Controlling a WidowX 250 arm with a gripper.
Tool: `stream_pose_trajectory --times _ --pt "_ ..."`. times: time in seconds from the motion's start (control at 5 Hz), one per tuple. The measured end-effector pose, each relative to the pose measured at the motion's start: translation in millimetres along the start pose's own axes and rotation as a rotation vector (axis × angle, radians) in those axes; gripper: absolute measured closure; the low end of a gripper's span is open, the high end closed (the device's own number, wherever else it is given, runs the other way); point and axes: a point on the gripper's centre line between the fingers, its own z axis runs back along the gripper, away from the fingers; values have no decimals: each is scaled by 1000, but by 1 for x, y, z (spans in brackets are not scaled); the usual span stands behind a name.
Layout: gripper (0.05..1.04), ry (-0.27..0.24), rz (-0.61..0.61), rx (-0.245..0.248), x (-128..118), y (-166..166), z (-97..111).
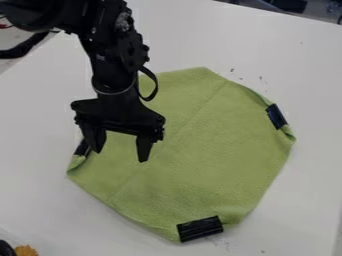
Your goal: Fold the cloth from the bottom to the top
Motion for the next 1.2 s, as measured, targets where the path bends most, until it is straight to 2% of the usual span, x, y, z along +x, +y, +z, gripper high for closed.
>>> stream_pose_trajectory --times 0.2,0.4,0.6,0.8,1.0,1.2 --pt "83 19 5 4 -3 -1 -4" --pt "83 17 16 -9 -12 -22 -5" --pt "83 29 35 -40 -32 -50 -6" --pt "83 52 56 -116 -54 -78 -5" --pt "83 103 77 -210 -81 -107 -17" --pt "83 119 105 -258 -85 -122 -33"
